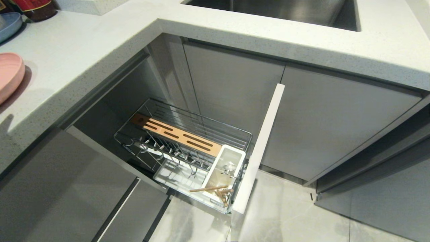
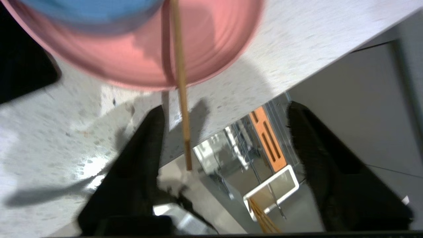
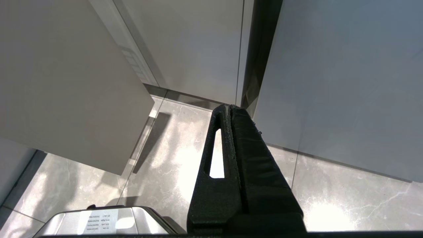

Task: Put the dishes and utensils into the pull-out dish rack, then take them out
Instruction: Take the chopsticks out of the cupboard

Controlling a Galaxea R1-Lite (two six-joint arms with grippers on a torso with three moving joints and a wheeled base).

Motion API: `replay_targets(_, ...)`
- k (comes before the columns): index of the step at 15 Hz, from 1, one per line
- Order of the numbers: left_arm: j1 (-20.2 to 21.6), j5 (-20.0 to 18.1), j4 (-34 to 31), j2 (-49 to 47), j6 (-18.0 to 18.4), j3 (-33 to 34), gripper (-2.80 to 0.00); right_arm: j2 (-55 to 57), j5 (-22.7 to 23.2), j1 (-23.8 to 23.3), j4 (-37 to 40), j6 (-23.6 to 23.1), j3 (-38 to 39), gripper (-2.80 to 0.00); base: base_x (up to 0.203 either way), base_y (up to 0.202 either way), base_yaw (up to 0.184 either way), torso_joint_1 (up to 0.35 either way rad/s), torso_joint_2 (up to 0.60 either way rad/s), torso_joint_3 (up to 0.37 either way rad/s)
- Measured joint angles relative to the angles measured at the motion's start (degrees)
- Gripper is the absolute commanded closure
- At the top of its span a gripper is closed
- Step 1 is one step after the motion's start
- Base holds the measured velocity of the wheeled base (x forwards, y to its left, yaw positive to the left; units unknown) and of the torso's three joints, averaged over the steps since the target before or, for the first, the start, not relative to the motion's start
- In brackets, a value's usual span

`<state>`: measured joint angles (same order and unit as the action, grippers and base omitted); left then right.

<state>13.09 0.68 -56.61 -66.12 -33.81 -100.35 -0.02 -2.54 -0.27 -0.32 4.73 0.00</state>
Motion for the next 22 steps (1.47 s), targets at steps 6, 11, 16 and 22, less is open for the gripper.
replay_targets(6, -4.70, 2.78, 10.74, 3.92, 6.97, -11.11, 0.00, 0.00, 0.00, 0.00, -0.01, 0.00, 0.00, 0.00, 0.000, 0.000, 0.000, 0.000, 0.00, 0.000)
replay_targets(11, -15.21, 0.28, 17.89, 2.01, 0.87, -9.72, 0.00, 0.00, 0.00, 0.00, -0.01, 0.00, 0.00, 0.00, 0.000, 0.000, 0.000, 0.000, 0.00, 0.000)
replay_targets(16, -31.33, 1.45, 16.88, -6.08, 0.54, -6.33, 0.00, 0.00, 0.00, 0.00, 0.01, 0.00, 0.00, 0.00, 0.000, 0.000, 0.000, 0.000, 0.00, 0.000)
replay_targets(22, -47.77, 7.08, 7.38, -16.53, 0.85, -3.98, 0.00, 0.00, 0.00, 0.00, 0.01, 0.00, 0.00, 0.00, 0.000, 0.000, 0.000, 0.000, 0.00, 0.000)
